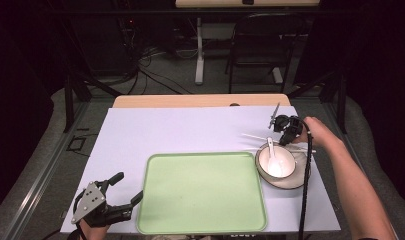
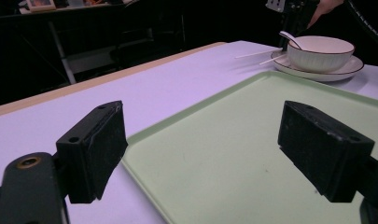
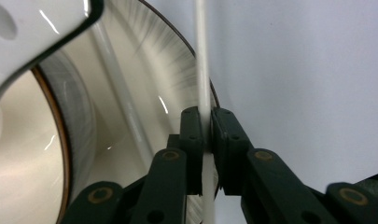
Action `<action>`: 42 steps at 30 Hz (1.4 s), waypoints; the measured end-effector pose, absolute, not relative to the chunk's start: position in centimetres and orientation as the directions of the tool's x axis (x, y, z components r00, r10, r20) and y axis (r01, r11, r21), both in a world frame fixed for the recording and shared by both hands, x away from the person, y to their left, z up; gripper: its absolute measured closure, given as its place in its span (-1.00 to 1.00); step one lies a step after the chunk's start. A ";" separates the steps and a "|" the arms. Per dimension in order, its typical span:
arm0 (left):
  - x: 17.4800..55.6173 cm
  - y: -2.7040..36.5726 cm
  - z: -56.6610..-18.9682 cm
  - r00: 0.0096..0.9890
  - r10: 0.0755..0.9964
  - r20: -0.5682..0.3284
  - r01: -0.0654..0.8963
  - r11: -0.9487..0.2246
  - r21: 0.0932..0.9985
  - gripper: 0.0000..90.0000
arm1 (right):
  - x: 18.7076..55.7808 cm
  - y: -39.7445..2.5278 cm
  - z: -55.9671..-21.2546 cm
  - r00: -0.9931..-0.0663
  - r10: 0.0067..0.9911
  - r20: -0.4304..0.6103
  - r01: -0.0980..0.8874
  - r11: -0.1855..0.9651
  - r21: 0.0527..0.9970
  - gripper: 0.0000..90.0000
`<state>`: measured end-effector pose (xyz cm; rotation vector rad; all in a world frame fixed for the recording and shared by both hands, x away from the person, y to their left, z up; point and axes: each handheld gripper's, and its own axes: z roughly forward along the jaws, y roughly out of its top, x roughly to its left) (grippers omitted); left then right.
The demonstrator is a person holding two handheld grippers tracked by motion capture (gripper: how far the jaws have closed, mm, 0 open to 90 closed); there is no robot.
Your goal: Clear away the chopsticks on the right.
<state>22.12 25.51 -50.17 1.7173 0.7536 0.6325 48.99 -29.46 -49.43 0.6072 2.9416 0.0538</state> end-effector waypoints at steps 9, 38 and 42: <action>22.1 25.5 -50.2 0.654 0.756 0.037 0.168 -0.193 0.967 -0.66 | 48.9 -29.5 -49.1 -0.912 0.386 -0.142 0.376 0.922 0.093 0.88; 22.2 25.5 -50.2 0.656 0.754 0.035 0.166 -0.189 0.968 -0.66 | 45.6 -28.5 -41.9 -0.836 0.496 -0.236 0.476 0.868 0.141 0.88; 22.2 25.5 -50.2 0.657 0.753 0.037 0.166 -0.192 0.967 -0.66 | 44.7 -28.0 -41.2 -0.821 0.518 -0.242 0.488 0.855 0.174 0.88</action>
